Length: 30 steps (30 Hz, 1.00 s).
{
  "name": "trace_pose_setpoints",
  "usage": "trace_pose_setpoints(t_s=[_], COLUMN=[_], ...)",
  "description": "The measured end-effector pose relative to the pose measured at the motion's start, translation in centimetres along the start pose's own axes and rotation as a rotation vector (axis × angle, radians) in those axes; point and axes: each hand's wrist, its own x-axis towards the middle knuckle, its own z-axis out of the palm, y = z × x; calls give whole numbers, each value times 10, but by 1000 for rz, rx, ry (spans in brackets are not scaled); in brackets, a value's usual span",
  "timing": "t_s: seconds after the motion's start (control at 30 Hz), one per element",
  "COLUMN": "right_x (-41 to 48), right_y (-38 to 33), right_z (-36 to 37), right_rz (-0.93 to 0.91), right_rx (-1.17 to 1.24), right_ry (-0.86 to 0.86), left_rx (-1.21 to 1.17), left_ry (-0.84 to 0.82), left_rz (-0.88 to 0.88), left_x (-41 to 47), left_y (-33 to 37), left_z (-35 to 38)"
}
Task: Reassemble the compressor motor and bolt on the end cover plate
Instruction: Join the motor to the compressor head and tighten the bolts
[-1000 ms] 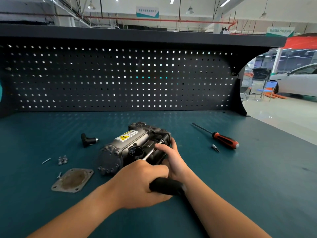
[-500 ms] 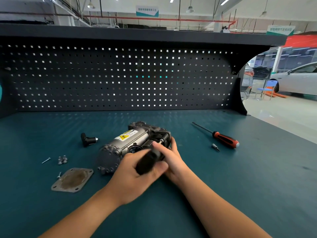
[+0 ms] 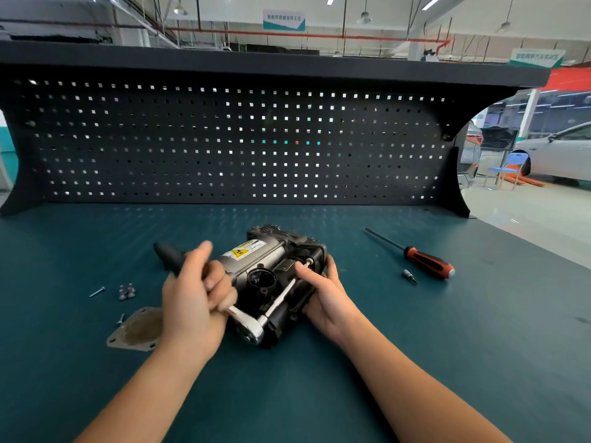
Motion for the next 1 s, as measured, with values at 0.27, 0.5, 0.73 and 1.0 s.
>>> trace_pose_setpoints(t_s=[0.27,0.5,0.73,1.0], right_x=[4,5,6,6], right_y=[2,-1,11,8], right_z=[-6,-10,-2,-5], right_rz=[-18,-29,-66,-12], right_rx=[-15,-25,-182,-118], right_ry=[-1,-14,80,78], left_rx=[1189,1422,649,-139], left_ry=[-935,-1132,-555,143], left_rz=[620,852,435,-102], left_x=[-31,-39,-39,-11], left_y=[-5,-21,-17,-11], left_z=[26,11,17,-6])
